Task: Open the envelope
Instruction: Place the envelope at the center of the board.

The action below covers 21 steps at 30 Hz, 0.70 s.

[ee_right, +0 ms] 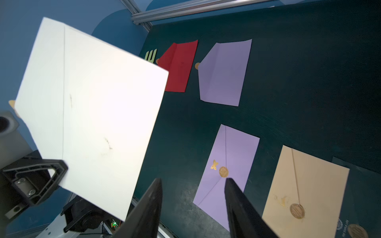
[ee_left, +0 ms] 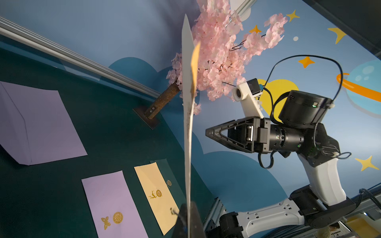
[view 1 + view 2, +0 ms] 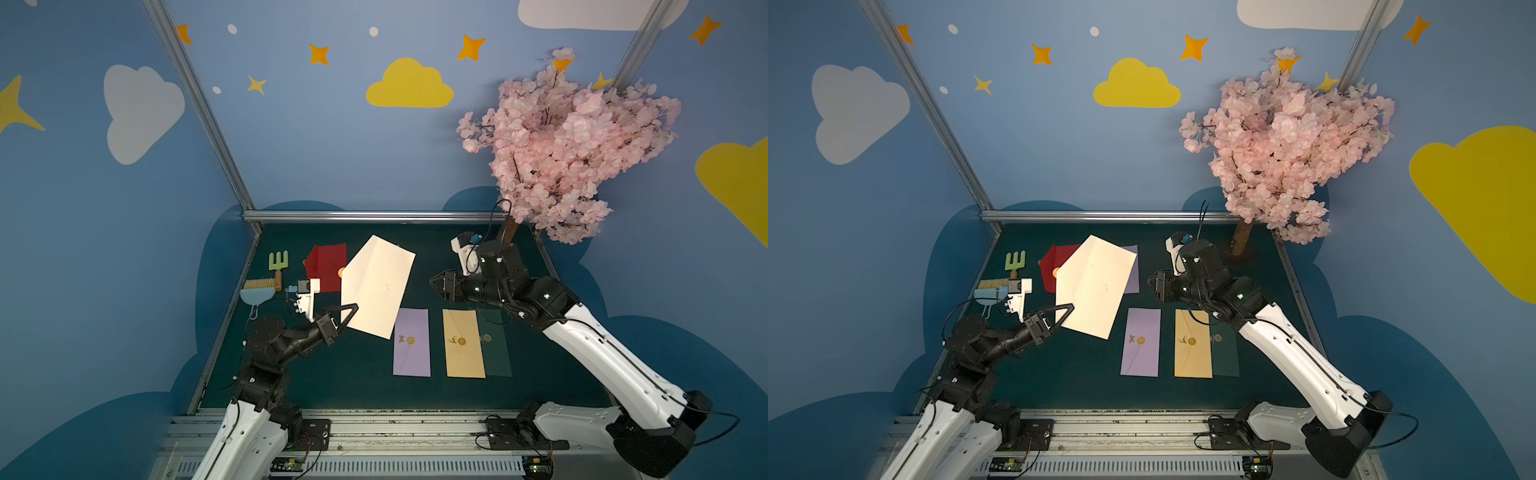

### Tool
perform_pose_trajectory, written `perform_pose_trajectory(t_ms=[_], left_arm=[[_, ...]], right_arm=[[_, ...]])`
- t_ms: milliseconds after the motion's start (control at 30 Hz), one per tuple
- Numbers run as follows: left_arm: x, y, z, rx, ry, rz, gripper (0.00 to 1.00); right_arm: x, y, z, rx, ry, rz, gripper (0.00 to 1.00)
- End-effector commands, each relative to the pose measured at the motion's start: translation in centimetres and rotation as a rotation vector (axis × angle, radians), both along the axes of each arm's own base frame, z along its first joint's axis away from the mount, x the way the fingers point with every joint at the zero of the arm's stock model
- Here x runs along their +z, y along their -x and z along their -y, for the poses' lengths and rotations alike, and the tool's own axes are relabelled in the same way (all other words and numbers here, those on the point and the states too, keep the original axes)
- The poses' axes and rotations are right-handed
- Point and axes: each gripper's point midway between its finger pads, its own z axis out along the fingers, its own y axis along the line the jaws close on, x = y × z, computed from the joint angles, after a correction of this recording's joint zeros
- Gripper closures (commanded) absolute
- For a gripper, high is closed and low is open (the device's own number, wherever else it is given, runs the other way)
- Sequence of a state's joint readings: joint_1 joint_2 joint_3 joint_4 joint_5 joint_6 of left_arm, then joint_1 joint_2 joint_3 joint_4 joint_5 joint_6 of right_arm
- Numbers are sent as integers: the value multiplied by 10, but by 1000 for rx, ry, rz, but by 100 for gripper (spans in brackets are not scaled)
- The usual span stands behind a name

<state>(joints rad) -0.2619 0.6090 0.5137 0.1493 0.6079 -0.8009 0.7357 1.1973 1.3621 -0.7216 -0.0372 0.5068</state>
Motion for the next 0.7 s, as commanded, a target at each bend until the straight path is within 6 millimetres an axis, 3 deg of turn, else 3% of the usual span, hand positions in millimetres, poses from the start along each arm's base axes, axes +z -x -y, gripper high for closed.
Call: perform_pose_trajectory(t_ms=[0, 167, 267, 433, 667], left_arm=[[21, -24, 7, -5, 16, 60, 97], [29, -73, 19, 2, 66, 43, 97], [23, -108, 35, -11, 65, -1, 97], [-14, -177, 66, 39, 64, -156, 97], [-51, -235, 111, 106, 79, -254, 97]], right_arm=[[-22, 12, 21, -20, 114, -31, 50], [-18, 29, 33, -32, 106, -17, 50], [-17, 39, 37, -26, 106, -24, 51], [-16, 58, 31, 31, 94, -54, 50], [-18, 73, 31, 57, 126, -68, 50]])
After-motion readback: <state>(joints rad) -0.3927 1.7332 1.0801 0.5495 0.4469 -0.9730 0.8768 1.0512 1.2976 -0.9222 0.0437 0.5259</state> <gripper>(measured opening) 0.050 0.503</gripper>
